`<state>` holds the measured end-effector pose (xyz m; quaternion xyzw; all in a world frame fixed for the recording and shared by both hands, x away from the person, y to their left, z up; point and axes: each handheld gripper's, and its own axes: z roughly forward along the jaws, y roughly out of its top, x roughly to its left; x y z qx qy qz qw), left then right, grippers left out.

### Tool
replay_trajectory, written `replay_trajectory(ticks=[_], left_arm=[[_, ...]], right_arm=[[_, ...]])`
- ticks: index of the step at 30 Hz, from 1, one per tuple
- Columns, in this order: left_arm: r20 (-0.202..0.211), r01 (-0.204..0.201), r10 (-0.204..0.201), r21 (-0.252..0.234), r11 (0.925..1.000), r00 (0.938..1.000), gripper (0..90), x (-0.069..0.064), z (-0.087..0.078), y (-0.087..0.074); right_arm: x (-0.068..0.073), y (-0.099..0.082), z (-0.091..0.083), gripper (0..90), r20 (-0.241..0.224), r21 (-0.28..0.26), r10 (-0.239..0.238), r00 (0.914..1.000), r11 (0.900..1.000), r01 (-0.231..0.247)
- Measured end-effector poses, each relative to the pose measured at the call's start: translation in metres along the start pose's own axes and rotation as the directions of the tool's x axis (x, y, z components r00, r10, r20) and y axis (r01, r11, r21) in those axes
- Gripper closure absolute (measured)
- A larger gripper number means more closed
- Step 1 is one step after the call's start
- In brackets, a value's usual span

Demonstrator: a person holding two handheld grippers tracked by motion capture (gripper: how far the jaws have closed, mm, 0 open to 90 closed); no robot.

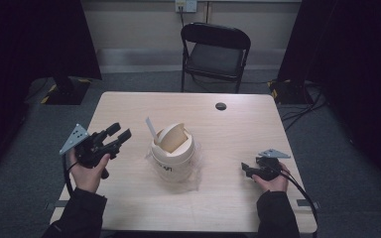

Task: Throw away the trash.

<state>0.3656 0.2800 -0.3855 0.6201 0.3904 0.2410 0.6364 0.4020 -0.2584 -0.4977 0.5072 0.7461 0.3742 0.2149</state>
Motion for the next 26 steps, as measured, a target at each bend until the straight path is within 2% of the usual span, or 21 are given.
replay_trajectory(ticks=[1, 2, 3, 6, 7, 8, 10, 11, 13, 14, 15, 16, 17, 18, 19, 26], left_arm=[[-0.029, -0.004, 0.005, 0.051, 0.9987, 0.9996, 40.5, 0.008, -0.010, -0.013], [-0.029, -0.004, 0.005, 0.051, 0.9987, 0.9996, 39.4, 0.008, -0.010, -0.013], [-0.055, -0.005, 0.012, 0.118, 0.9930, 0.9984, 38.0, 0.015, -0.016, -0.027], [-0.091, 0.007, 0.012, 0.197, 0.9803, 0.9958, 36.3, 0.024, -0.023, -0.047], [-0.091, 0.007, 0.012, 0.197, 0.9803, 0.9958, 35.1, 0.024, -0.023, -0.047], [-0.111, 0.011, 0.019, 0.263, 0.9646, 0.9936, 34.6, 0.027, -0.026, -0.060], [-0.136, 0.009, 0.040, 0.339, 0.9406, 0.9899, 33.4, 0.031, -0.028, -0.071], [-0.150, 0.013, 0.047, 0.377, 0.9263, 0.9875, 33.3, 0.034, -0.029, -0.077], [-0.184, 0.054, 0.024, 0.411, 0.9098, 0.9827, 33.2, 0.038, -0.031, -0.089], [-0.184, 0.054, 0.024, 0.411, 0.9098, 0.9827, 32.3, 0.038, -0.031, -0.089], [-0.204, 0.082, 0.015, 0.459, 0.8847, 0.9789, 31.8, 0.042, -0.032, -0.099], [-0.207, 0.074, 0.033, 0.485, 0.8714, 0.9777, 31.6, 0.044, -0.032, -0.102], [-0.217, 0.078, 0.040, 0.506, 0.8587, 0.9754, 30.8, 0.045, -0.032, -0.105], [-0.217, 0.078, 0.040, 0.506, 0.8587, 0.9754, 30.2, 0.045, -0.032, -0.105], [-0.227, 0.092, 0.036, 0.525, 0.8460, 0.9731, 29.6, 0.047, -0.032, -0.108], [-0.224, 0.078, 0.051, 0.532, 0.8432, 0.9733, 27.6, 0.047, -0.032, -0.110]], right_arm=[[-0.001, 0.000, -0.001, 31.9, 0.002, 0.001, 0.004, 1.0000, 1.0000, -0.004], [-0.002, -0.001, -0.001, 31.9, 0.004, -0.001, 0.007, 1.0000, 1.0000, -0.007], [-0.002, -0.001, -0.001, 31.8, 0.007, -0.002, 0.010, 0.9999, 0.9999, -0.010], [-0.003, -0.001, -0.002, 31.3, 0.010, 0.001, 0.011, 0.9999, 0.9999, -0.011], [-0.003, -0.001, -0.002, 31.1, 0.009, 0.001, 0.012, 0.9999, 0.9999, -0.012], [-0.004, -0.001, -0.002, 30.9, 0.010, -0.001, 0.015, 0.9998, 0.9999, -0.015], [-0.005, -0.002, -0.003, 30.6, 0.012, -0.003, 0.020, 0.9997, 0.9998, -0.020], [-0.007, -0.002, -0.004, 30.5, 0.013, -0.003, 0.022, 0.9997, 0.9998, -0.022], [-0.009, -0.003, -0.005, 29.9, 0.019, -0.001, 0.028, 0.9994, 0.9996, -0.028], [-0.009, -0.003, -0.005, 29.9, 0.019, -0.001, 0.028, 0.9994, 0.9996, -0.028], [-0.012, -0.004, -0.006, 29.3, 0.025, 0.004, 0.034, 0.9991, 0.9994, -0.034], [-0.013, -0.004, -0.006, 29.0, 0.027, 0.007, 0.036, 0.9990, 0.9993, -0.036], [-0.014, -0.005, -0.007, 28.8, 0.033, 0.009, 0.035, 0.9988, 0.9993, -0.035], [-0.015, -0.005, -0.007, 28.7, 0.036, 0.010, 0.036, 0.9987, 0.9993, -0.037], [-0.016, -0.005, -0.007, 28.4, 0.039, 0.011, 0.035, 0.9986, 0.9993, -0.035], [-0.021, -0.006, -0.009, 26.5, 0.055, 0.020, 0.034, 0.9979, 0.9992, -0.035]])
